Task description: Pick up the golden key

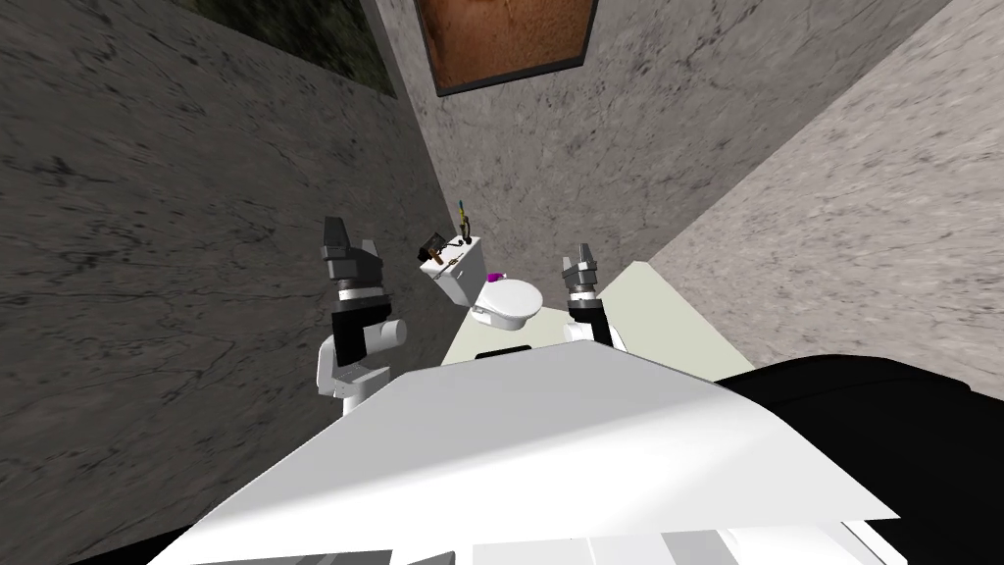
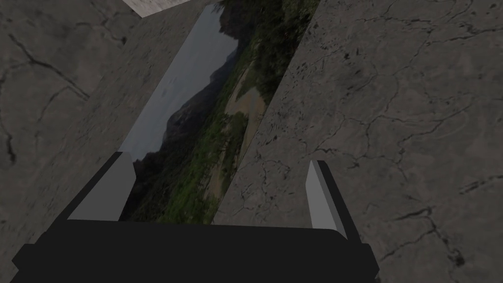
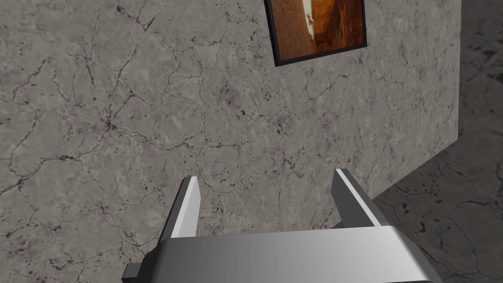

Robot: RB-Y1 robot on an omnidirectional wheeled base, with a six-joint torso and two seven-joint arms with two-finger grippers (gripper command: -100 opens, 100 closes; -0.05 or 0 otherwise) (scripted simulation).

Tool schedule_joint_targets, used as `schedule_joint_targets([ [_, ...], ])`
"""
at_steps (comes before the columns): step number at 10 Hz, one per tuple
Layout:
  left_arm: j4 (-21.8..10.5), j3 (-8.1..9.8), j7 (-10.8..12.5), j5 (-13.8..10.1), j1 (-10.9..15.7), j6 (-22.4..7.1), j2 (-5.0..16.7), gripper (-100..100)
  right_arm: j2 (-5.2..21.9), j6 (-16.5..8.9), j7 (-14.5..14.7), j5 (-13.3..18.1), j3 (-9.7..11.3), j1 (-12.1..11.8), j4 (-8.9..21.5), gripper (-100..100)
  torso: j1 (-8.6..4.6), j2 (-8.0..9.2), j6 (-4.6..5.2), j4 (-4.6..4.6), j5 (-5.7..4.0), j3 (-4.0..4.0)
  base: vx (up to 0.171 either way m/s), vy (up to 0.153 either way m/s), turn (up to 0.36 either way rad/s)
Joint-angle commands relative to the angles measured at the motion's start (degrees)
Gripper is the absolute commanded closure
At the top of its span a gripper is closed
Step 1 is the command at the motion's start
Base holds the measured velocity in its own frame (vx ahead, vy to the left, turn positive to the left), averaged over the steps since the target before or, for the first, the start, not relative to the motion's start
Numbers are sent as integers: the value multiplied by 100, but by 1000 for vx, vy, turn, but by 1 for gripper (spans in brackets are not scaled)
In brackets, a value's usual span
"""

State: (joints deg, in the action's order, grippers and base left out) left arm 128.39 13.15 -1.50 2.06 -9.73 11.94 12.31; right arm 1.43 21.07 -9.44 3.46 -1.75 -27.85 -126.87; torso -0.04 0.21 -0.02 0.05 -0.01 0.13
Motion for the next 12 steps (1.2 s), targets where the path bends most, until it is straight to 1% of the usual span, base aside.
schedule_joint_targets([
  [1,-177,160,128,-18,286,-286,61,-100,0,0,0,0,0,0,0,0,0,0,0,0,0,0,-56,-27,-83],
  [2,-177,160,128,-18,313,-464,61,-100,0,0,0,0,0,1,0,0,-2,-1,3,-1,0,-1,-47,-17,-68],
  [3,-297,307,261,-42,567,-626,118,-100,0,0,0,0,0,0,0,0,1,-3,0,-1,0,-2,-55,-25,-127],
  [4,-297,307,261,-42,567,-800,118,-100,0,0,0,0,0,1,0,0,-2,-3,3,-1,0,-2,-46,-23,-53],
  [5,-297,307,261,-42,567,-857,118,-100,0,0,0,0,0,0,0,0,-1,-4,-1,-1,0,-2,-20,-9,16],
  [6,-429,451,405,-67,823,-1100,171,-100,0,0,0,0,0,-1,0,0,3,-10,-1,-2,1,-6,-38,-22,-109],
  [7,-429,451,405,-67,823,-1245,171,-100,0,0,0,0,0,0,0,0,0,-8,2,-2,0,-5,-42,-20,-68],
  [8,-574,591,559,-93,1080,-1417,222,-100,0,0,0,0,0,0,0,0,1,-7,0,-2,0,-4,-41,-31,-119],
  [10,-574,591,559,-93,1081,-1704,222,-100,0,0,0,0,0,0,0,0,-1,-9,-1,-2,0,-5,-24,-16,-26],
  [11,-732,724,724,-119,1337,-1887,270,-100,0,0,0,0,0,-1,0,0,4,-13,-2,-3,1,-8,-30,-28,-109],
  [12,-732,724,724,-119,1337,-2092,270,-100,0,0,0,0,0,0,0,0,-1,-11,2,-3,0,-7,-28,-24,-76],
])
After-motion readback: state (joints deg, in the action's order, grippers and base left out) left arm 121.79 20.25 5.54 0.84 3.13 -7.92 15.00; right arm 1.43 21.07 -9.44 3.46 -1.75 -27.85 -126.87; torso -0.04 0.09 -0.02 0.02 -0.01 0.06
